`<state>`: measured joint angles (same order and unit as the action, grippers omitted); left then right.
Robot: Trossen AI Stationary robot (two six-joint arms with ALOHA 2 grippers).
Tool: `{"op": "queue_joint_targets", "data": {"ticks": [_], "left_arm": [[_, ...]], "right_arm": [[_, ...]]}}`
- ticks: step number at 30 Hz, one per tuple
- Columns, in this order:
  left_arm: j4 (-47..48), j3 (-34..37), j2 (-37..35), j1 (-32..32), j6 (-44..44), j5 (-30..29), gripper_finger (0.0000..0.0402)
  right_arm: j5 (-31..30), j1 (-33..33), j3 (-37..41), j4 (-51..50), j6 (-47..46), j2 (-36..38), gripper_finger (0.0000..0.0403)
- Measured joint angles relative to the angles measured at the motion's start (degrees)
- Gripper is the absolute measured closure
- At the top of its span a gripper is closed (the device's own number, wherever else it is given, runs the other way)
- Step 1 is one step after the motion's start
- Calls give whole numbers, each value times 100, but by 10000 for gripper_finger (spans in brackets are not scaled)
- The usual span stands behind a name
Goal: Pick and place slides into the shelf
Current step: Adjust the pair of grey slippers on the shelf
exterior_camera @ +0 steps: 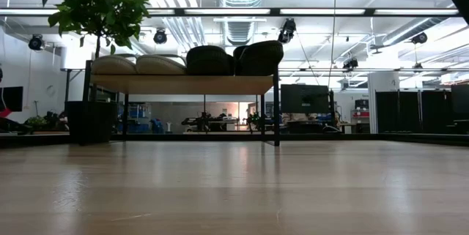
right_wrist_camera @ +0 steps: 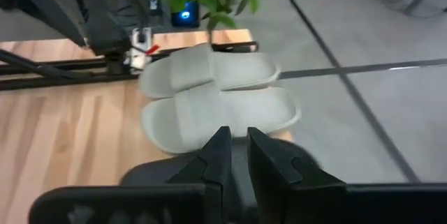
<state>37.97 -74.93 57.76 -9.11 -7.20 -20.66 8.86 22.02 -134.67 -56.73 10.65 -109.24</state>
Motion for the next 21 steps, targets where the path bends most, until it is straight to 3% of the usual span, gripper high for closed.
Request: {"op": "queue_joint_targets", "data": {"ticks": [4,8,14,21], "left_arm": [[42,-145,243,-438,2,61,164],[255,-469,528,-965,0,541,164],[1372,-1146,1308,-1930,32,1175,164],[2370,-2129,2210,-2518,310,1259,164]], "right_arm": [[-12,139,0,-2,46,76,363],[-6,323,-1,0,285,123,363],[-11,707,-4,2,609,128,364],[0,1188,-4,4,567,121,364]]}}
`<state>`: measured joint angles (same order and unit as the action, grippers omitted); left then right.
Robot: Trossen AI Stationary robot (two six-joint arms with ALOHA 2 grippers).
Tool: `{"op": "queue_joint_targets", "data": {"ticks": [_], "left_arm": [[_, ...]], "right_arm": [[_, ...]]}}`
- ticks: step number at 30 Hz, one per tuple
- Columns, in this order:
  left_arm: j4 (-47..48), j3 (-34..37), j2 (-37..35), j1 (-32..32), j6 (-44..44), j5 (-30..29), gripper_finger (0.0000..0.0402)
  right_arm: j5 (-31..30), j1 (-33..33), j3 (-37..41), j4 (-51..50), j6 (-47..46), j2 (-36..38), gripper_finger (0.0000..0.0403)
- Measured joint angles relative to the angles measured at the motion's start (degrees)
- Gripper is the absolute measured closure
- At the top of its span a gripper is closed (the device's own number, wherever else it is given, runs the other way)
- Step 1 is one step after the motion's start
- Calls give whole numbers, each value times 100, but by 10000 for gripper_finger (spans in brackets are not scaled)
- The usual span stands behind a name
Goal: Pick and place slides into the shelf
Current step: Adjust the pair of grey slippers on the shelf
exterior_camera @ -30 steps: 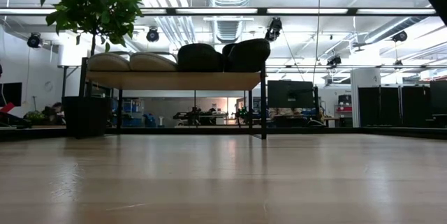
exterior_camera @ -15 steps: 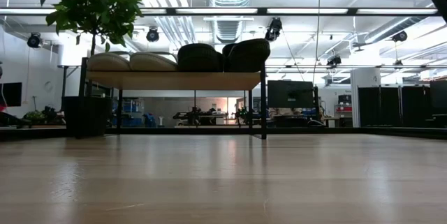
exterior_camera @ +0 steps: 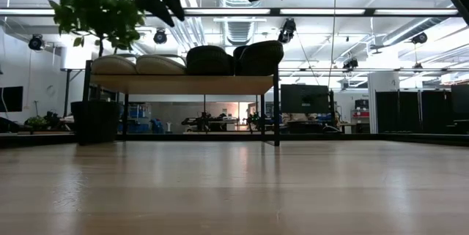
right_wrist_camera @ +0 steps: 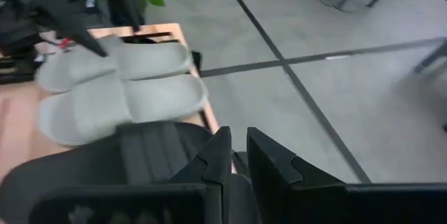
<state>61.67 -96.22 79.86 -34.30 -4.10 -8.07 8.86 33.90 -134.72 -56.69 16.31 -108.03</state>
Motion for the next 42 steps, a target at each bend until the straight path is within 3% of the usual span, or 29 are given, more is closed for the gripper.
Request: {"op": "queue_joint_targets", "data": {"ticks": [11,22,30,36,39,42], "left_arm": [[483,-1013,713,-139,154,-104,164],[389,-1319,559,91,34,159,164],[511,-2496,773,283,301,117,164],[1199,-3819,1435,324,641,-366,164],[1175,-3670,1326,406,783,-732,164],[1094,-3585,1065,432,794,-1003,164]], "right_arm": [[4,244,0,-4,-59,-2,364],[4,241,0,-35,-107,-2,364],[4,241,0,-35,-133,-2,364],[4,241,0,-35,-189,-2,364],[52,241,0,22,-58,-2,364],[705,239,4,341,223,-48,364]]}}
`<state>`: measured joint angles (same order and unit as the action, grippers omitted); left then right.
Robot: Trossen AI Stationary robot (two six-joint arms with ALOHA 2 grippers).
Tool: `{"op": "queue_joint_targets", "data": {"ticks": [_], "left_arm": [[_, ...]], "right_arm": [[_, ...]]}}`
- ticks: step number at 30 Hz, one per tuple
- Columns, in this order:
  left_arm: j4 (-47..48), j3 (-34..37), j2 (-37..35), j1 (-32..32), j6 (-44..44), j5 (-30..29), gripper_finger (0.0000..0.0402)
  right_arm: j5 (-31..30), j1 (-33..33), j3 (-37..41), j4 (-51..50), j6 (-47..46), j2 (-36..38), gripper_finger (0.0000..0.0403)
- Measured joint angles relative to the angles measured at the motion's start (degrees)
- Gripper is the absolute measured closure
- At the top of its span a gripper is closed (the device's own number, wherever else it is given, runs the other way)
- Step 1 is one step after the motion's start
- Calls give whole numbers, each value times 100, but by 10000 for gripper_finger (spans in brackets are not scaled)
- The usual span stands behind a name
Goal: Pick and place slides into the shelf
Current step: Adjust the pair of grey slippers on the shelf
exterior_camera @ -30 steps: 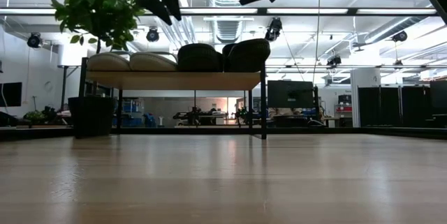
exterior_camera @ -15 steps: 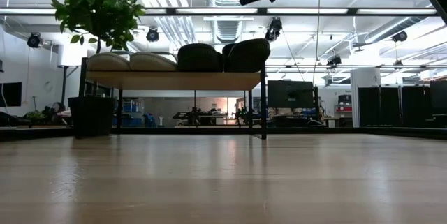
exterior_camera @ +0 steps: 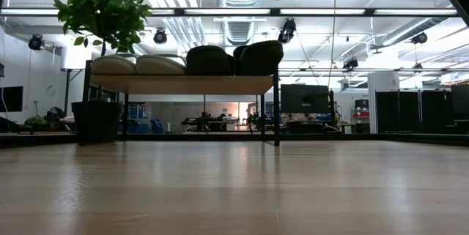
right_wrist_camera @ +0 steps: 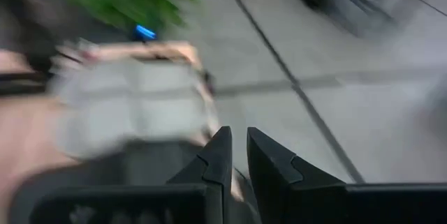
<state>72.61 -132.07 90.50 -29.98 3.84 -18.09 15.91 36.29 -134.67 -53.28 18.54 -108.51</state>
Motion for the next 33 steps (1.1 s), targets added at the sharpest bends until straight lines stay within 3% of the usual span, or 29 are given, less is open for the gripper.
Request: {"op": "queue_joint_targets", "data": {"ticks": [3,5,14,23,33], "left_arm": [[-312,-83,-322,-2,-51,-101,164],[-659,-84,-594,12,-48,-109,164],[-1502,-69,-1506,129,-45,-33,164],[-1459,50,-1674,125,-53,-21,164],[-1387,59,-1654,122,-46,-19,164]], "right_arm": [[1186,-18,2,458,21,-141,364],[1549,-77,2,678,-89,-286,364],[1566,-605,13,1514,143,-1015,364],[1443,-1185,11,2470,42,-1414,378],[905,-1737,-22,2731,-4,-1614,394]]}}
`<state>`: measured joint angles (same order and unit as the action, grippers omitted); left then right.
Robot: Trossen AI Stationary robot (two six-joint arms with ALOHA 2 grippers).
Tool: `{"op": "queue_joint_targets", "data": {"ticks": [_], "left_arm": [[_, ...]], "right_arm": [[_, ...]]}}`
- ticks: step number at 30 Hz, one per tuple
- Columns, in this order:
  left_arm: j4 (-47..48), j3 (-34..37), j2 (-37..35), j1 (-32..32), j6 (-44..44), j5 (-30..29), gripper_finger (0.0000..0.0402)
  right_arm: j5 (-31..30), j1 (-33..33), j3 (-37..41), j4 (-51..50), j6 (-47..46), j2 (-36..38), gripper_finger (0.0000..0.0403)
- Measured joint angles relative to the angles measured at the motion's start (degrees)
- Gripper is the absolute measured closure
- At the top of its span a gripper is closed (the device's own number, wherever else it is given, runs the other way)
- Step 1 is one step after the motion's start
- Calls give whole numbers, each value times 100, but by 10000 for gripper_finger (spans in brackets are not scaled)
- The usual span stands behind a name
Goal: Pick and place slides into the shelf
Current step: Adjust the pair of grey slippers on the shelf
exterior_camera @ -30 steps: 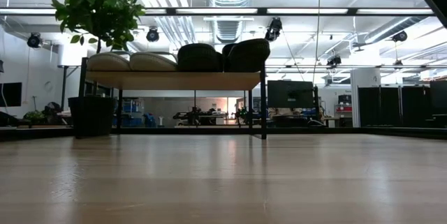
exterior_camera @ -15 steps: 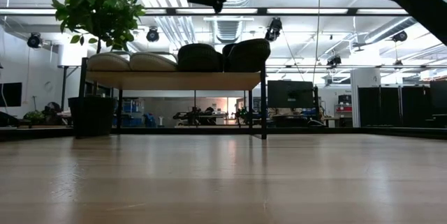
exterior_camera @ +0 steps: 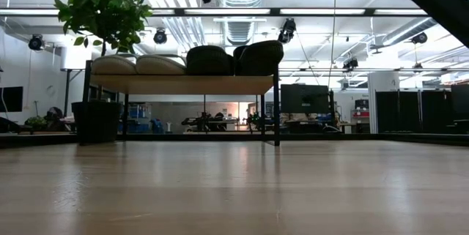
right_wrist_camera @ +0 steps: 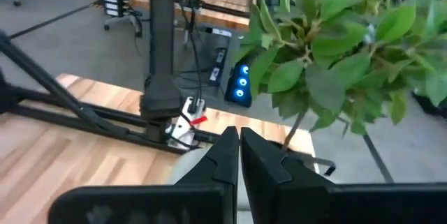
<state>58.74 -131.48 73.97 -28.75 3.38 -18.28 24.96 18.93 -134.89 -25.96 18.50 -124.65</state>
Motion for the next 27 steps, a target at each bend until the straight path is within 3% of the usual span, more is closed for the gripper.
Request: {"op": "queue_joint_targets", "data": {"ticks": [3,6,14,20,27], "left_arm": [[273,7,50,0,-5,76,164],[803,50,222,0,-4,544,164],[3183,57,930,53,198,774,164],[2889,345,998,97,581,1472,164],[3141,1061,1474,477,662,1518,164]], "right_arm": [[-524,-38,0,-42,-440,3,394],[-843,76,0,-79,-646,96,394],[-2154,315,-17,-1130,-547,794,394],[-2787,496,-11,-1811,-512,1432,394],[-2815,629,5,-1956,-631,1710,394]]}}
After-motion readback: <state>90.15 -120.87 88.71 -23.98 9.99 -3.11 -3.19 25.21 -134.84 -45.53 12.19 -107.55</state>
